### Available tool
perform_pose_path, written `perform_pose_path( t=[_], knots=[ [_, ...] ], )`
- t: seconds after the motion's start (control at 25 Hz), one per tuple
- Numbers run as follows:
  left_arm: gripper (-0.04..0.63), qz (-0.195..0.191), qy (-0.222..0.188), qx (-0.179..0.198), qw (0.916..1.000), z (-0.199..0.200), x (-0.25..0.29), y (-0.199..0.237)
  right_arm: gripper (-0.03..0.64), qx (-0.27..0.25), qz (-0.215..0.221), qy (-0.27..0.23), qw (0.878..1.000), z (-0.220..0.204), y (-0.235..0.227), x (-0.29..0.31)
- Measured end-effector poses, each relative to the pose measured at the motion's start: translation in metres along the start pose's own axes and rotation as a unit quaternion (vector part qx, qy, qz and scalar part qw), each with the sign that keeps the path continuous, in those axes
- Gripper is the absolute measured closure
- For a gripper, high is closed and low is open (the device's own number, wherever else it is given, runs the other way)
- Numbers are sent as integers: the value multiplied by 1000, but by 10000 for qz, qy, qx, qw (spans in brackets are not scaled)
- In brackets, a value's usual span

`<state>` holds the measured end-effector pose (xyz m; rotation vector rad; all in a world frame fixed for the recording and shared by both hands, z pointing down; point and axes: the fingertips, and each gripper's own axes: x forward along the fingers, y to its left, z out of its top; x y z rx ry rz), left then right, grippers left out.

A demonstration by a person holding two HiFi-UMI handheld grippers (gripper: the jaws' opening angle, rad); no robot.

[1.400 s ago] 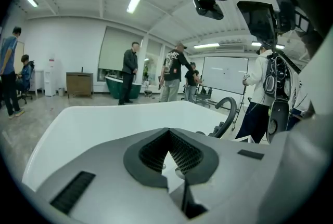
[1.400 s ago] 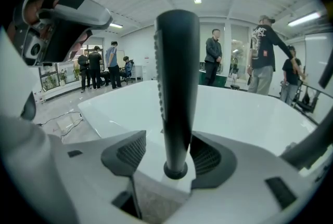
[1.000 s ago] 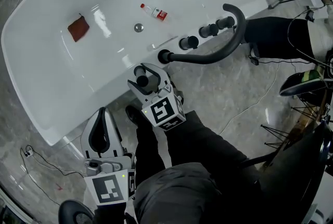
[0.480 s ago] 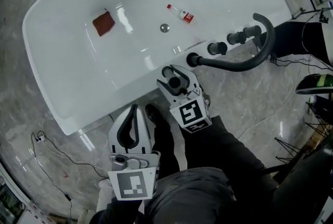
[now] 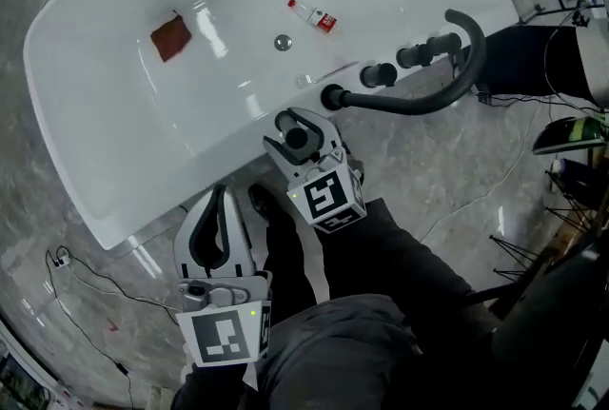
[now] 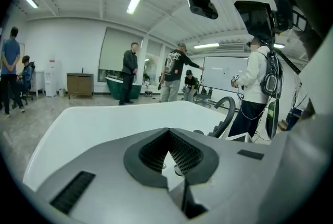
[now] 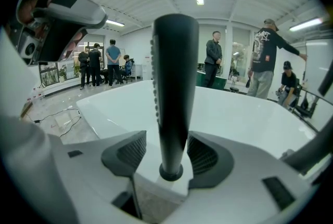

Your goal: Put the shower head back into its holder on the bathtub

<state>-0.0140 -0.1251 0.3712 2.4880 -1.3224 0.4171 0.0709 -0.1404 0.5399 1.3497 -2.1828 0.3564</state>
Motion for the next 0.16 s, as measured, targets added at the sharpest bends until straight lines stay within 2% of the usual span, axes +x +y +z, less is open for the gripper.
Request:
perform_pose_path(
  t=[0.16],
  knots=[
    [592, 4, 25, -55, 10000, 4, 8, -17, 367, -51, 18, 24, 10000, 0, -17, -8]
  ],
)
